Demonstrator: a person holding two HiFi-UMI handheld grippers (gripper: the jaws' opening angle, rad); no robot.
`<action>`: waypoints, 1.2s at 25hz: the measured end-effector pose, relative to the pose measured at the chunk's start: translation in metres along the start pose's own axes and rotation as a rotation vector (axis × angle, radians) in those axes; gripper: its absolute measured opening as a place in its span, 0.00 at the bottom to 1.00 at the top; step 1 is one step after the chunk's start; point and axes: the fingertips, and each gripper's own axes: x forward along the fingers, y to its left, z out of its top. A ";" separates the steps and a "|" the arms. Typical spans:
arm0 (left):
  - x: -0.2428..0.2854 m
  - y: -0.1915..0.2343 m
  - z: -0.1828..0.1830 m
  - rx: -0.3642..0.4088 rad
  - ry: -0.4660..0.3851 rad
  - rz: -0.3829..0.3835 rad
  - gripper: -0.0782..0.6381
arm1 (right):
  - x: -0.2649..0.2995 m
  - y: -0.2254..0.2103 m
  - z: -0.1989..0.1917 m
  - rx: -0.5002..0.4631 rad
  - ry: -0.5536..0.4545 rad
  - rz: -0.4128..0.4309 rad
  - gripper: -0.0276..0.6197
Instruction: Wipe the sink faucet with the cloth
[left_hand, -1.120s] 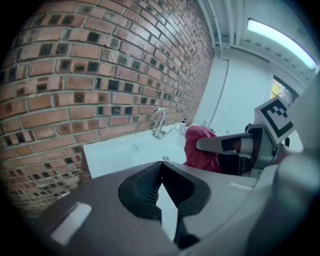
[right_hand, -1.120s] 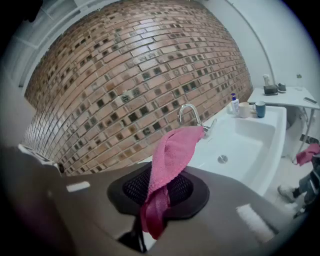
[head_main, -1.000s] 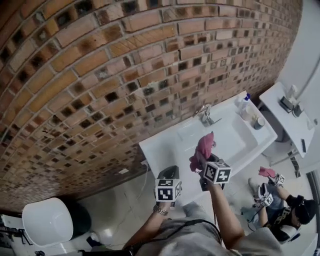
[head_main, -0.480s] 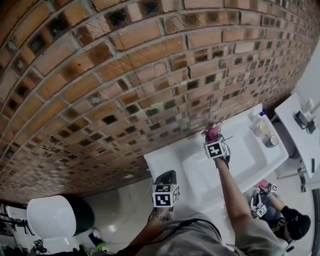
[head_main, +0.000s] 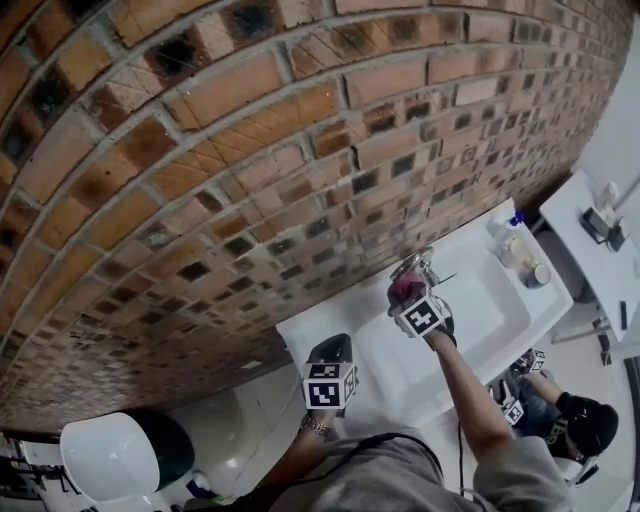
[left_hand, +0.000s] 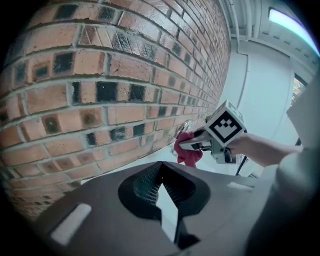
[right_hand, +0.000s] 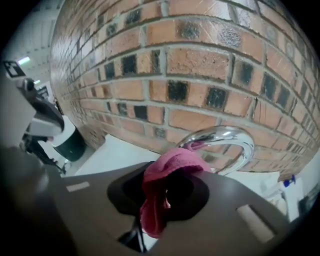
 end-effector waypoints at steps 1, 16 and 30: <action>0.004 -0.003 0.000 0.003 0.006 -0.008 0.13 | -0.007 0.005 0.007 0.039 -0.042 0.050 0.14; 0.010 0.001 -0.015 -0.004 0.053 -0.001 0.13 | -0.083 -0.135 0.049 0.515 -0.631 -0.100 0.13; 0.013 -0.005 -0.024 -0.001 0.084 -0.002 0.13 | 0.024 -0.157 -0.070 0.469 -0.113 -0.312 0.13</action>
